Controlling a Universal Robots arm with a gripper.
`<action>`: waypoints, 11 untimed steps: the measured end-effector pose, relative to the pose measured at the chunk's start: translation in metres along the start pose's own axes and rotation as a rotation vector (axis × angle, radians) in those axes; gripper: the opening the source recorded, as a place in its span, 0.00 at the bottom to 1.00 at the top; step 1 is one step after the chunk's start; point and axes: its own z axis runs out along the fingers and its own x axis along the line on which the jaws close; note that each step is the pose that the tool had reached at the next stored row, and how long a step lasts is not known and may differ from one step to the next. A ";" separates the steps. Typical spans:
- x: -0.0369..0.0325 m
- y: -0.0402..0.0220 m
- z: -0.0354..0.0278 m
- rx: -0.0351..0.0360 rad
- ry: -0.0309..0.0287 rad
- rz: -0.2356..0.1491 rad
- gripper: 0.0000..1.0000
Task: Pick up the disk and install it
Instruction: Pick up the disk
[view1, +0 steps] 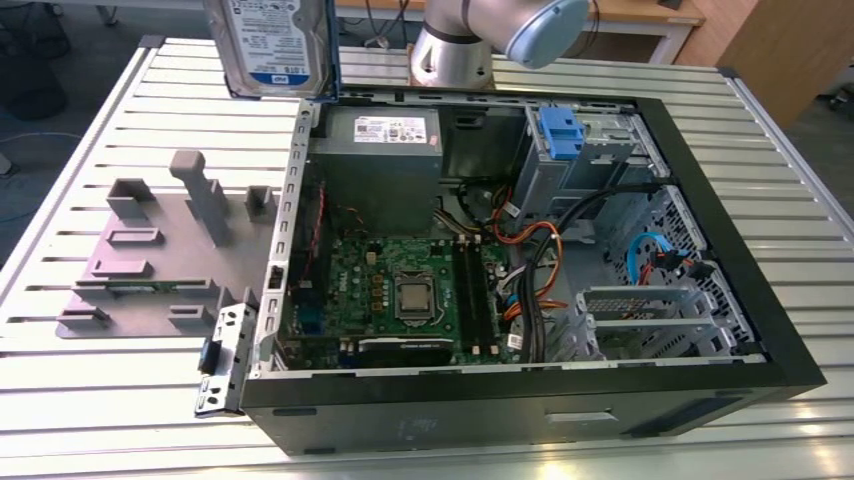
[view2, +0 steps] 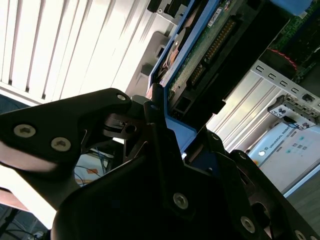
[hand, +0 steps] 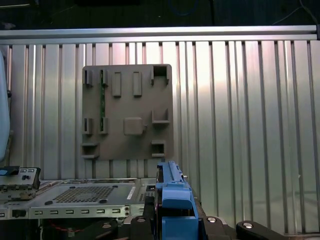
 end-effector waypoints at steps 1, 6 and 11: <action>0.0000 -0.0013 -0.0001 0.0000 0.0000 0.000 0.37; -0.0003 -0.0078 -0.0004 -0.0001 0.0000 0.000 0.37; -0.0005 -0.0142 -0.0007 -0.0003 0.0001 0.000 0.37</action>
